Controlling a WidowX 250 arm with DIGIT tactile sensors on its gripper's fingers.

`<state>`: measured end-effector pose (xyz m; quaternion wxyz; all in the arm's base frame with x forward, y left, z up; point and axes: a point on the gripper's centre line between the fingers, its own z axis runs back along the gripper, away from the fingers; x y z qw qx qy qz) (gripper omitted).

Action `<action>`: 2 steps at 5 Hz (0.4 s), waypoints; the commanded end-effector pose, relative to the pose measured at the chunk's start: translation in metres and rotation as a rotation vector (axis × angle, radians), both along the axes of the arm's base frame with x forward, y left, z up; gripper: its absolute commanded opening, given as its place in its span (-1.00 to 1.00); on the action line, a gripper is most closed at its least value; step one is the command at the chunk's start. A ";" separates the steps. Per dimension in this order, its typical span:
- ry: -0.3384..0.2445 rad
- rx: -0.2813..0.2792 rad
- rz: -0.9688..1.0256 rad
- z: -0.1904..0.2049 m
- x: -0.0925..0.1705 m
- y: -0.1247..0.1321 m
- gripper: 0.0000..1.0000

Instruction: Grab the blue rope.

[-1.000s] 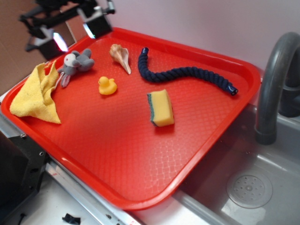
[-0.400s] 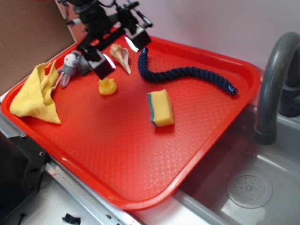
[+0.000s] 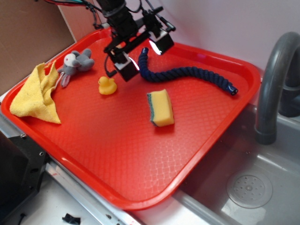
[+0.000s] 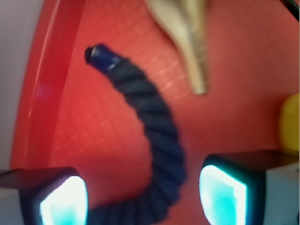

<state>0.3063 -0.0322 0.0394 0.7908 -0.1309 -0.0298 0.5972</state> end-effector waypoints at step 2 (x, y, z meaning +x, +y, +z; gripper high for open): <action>0.130 0.065 0.030 -0.018 0.005 0.000 0.76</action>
